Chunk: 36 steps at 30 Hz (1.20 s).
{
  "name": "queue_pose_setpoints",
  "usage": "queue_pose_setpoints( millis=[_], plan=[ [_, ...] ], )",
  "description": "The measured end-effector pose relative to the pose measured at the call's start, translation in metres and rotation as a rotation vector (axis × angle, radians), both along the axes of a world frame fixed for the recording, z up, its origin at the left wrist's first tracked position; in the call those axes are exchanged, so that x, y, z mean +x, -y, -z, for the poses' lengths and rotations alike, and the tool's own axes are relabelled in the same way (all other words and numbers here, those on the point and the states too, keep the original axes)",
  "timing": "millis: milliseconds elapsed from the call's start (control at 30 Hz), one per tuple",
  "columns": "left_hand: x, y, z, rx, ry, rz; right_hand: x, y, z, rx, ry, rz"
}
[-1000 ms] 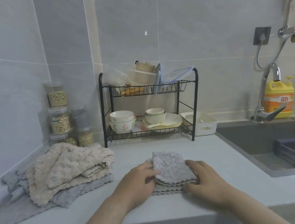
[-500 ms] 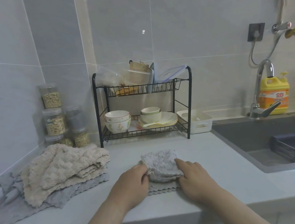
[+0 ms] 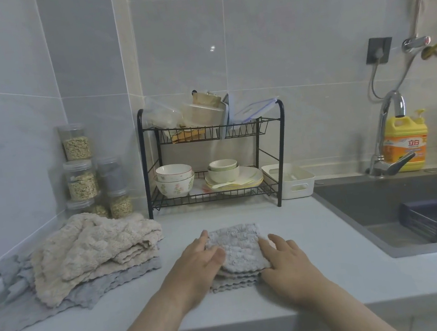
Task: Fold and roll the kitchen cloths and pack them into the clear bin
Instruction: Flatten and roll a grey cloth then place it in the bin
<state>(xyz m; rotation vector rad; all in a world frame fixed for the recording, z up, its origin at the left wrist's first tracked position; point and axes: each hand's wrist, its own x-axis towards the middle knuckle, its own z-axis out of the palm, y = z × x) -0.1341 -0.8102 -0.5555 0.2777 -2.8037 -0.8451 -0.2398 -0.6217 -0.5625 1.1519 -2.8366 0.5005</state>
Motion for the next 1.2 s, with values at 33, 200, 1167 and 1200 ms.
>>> queue_pose_setpoints(
  millis=[33,200,1167,1200],
  plan=[
    [0.000,0.002,0.002,-0.019,-0.011,0.003,0.000,-0.002,-0.002,-0.091,0.060,-0.016],
    [-0.007,0.005,0.004,-0.008,-0.055,0.045,-0.011,-0.004,-0.016,-0.458,0.179,-0.018],
    [-0.037,-0.005,-0.017,0.830,-0.122,0.034,-0.030,0.001,-0.016,-0.846,0.786,-0.130],
    [-0.039,-0.008,-0.016,0.847,-0.107,0.027,-0.033,0.000,-0.015,-0.899,0.794,-0.082]
  ],
)
